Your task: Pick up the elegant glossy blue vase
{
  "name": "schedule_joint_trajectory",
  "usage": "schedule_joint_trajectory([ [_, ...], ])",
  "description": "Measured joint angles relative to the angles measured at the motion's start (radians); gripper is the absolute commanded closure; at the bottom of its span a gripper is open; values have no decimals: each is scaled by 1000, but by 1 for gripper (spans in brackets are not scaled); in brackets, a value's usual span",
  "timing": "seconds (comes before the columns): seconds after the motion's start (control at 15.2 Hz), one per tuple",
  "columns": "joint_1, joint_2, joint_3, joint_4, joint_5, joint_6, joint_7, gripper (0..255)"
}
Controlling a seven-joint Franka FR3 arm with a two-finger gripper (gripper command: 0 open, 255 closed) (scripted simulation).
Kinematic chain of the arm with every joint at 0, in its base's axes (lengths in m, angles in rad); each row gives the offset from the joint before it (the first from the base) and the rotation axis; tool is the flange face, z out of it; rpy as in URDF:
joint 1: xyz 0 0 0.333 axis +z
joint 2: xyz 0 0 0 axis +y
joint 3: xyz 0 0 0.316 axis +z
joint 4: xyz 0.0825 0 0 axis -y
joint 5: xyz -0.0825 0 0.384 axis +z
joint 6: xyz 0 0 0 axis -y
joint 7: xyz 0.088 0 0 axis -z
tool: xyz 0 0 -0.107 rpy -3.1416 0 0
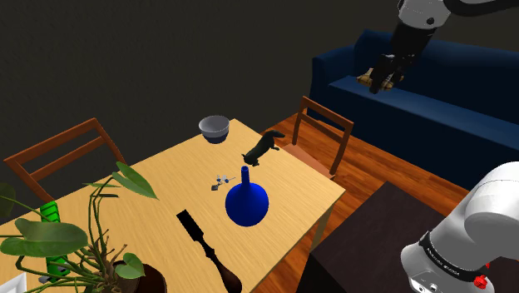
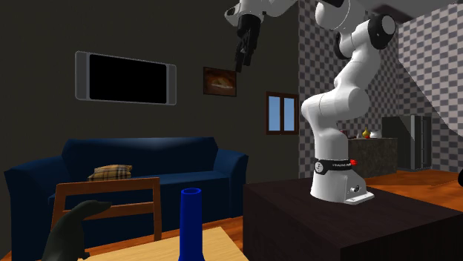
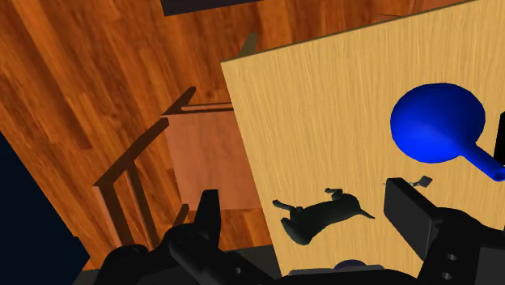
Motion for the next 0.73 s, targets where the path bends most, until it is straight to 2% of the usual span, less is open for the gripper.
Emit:
schedule_joint_trajectory([
  [0.26,12,43,26,-9,19,33,34,0],
  [0.73,53,222,111,3,77,144,146,0],
])
